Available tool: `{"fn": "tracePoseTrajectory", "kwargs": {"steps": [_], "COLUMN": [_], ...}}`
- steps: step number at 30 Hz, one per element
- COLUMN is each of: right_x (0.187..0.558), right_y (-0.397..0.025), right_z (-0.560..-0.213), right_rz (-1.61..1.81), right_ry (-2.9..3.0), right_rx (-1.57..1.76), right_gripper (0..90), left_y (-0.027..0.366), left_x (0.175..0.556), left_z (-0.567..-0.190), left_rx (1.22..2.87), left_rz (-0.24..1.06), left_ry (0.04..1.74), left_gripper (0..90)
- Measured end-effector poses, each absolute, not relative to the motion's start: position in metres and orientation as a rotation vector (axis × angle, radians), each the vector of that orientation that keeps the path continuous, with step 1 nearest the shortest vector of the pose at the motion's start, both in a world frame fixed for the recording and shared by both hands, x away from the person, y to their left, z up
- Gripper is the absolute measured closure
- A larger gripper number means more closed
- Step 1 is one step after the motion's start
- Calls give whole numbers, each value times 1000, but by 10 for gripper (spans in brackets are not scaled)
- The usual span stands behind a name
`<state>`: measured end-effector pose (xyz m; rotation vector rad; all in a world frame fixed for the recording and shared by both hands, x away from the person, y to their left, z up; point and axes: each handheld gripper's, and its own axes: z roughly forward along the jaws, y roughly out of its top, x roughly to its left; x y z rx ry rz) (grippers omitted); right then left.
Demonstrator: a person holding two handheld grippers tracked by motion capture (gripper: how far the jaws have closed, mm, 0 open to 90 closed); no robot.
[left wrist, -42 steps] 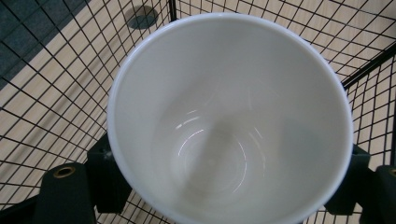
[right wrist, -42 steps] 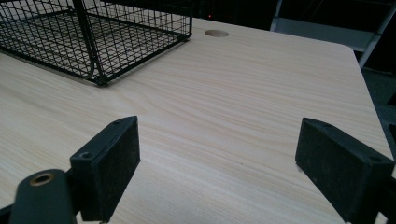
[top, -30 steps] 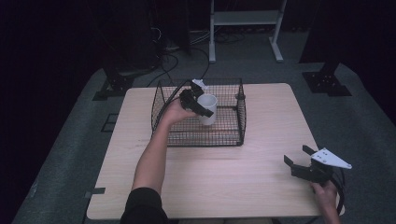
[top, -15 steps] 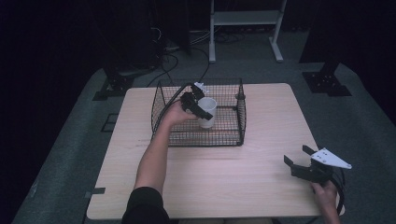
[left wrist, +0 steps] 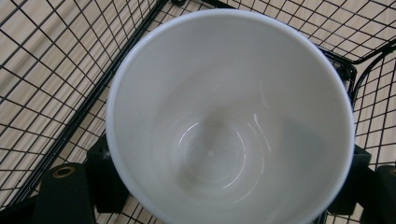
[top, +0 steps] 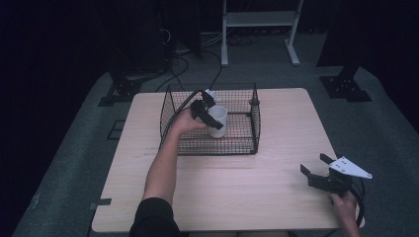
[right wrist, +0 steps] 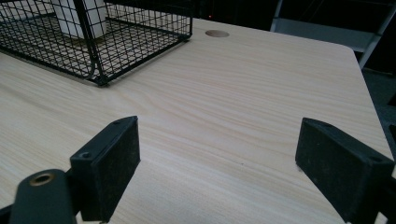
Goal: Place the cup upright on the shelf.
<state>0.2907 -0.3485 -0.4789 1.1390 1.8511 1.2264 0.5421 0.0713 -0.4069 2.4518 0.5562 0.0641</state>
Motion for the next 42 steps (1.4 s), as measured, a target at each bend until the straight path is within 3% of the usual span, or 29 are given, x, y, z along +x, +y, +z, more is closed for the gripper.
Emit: {"fn": "tracePoseTrajectory", "kwargs": {"steps": [15, 42], "right_x": [290, 291], "right_y": [-349, -349], "right_z": [-479, -479], "right_rz": [1228, 1226], "right_ry": [1851, 1849], "right_rx": [1142, 1149], "right_gripper": [131, 130], "left_y": [74, 98], "left_x": [535, 497], "left_z": [-394, -357], "left_rx": [2429, 2324], "left_rz": [92, 218], "left_ry": [582, 555], "left_gripper": [81, 71]}}
